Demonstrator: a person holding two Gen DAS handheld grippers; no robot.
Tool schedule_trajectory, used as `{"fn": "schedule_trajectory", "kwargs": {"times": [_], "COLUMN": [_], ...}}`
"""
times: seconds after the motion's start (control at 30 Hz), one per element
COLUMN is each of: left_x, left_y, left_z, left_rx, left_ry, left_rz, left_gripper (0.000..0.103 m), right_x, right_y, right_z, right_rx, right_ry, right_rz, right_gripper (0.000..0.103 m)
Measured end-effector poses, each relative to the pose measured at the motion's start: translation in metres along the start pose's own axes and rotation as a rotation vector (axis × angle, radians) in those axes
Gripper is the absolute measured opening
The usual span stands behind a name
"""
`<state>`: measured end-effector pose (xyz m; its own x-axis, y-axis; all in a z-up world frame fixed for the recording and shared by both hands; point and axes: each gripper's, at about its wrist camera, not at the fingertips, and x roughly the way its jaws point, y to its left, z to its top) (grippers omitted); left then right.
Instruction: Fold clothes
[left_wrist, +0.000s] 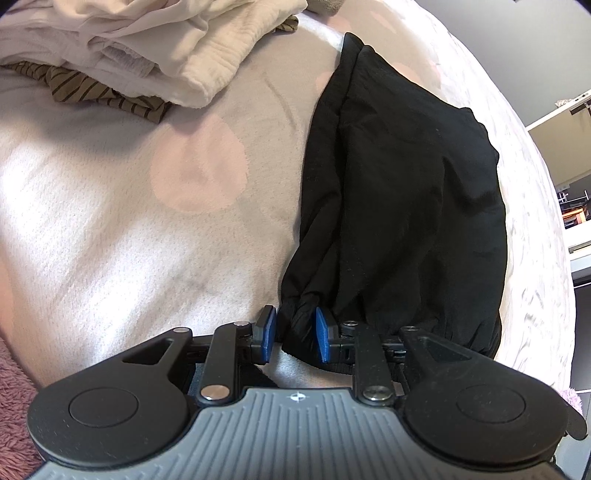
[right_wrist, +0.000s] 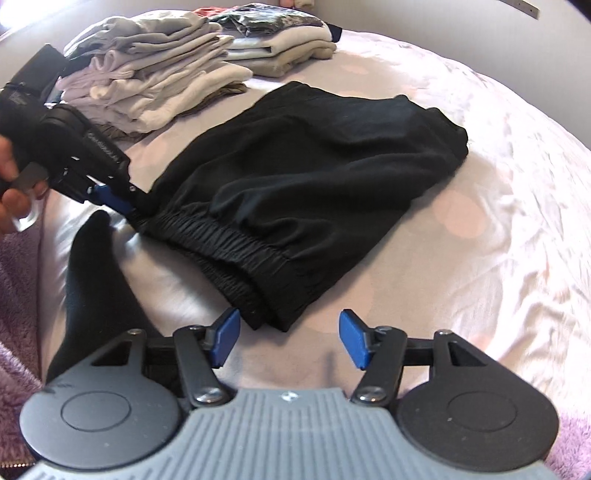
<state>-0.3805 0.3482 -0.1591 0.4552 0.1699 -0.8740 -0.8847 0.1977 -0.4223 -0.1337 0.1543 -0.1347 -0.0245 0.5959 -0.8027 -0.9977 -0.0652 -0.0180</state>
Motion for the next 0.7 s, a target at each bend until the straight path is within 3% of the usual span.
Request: {"fn": "schedule_trajectory", "kwargs": {"times": [0.23,0.43,0.5,0.57,0.7], "left_x": [0.014,0.013,0.01,0.006,-0.001], "left_y": [-0.008,-0.004,-0.004,-0.003,-0.005], "left_z": [0.009,0.009,0.01,0.012,0.013], "left_rx": [0.0,-0.017,-0.027,-0.04,-0.049], "left_ry": [0.0,0.0,-0.006,-0.017,-0.027], "left_rz": [0.0,-0.011,-0.022,-0.039,-0.062], "left_gripper": [0.022,0.022,0.022,0.022,0.022], "right_x": [0.008,0.015,0.012,0.007,0.008], "right_y": [0.006,0.009,0.01,0.011,0.023], "right_z": [0.002,0.004,0.003,0.001,-0.001], "right_rx": [-0.069,-0.1,-0.108,-0.113,-0.194], "right_ry": [-0.026,-0.038,-0.051,-0.064,-0.031], "right_rz": [-0.02,-0.032,-0.048,-0.071,-0.175], "right_gripper": [0.058,0.034,0.021,0.015,0.012]}}
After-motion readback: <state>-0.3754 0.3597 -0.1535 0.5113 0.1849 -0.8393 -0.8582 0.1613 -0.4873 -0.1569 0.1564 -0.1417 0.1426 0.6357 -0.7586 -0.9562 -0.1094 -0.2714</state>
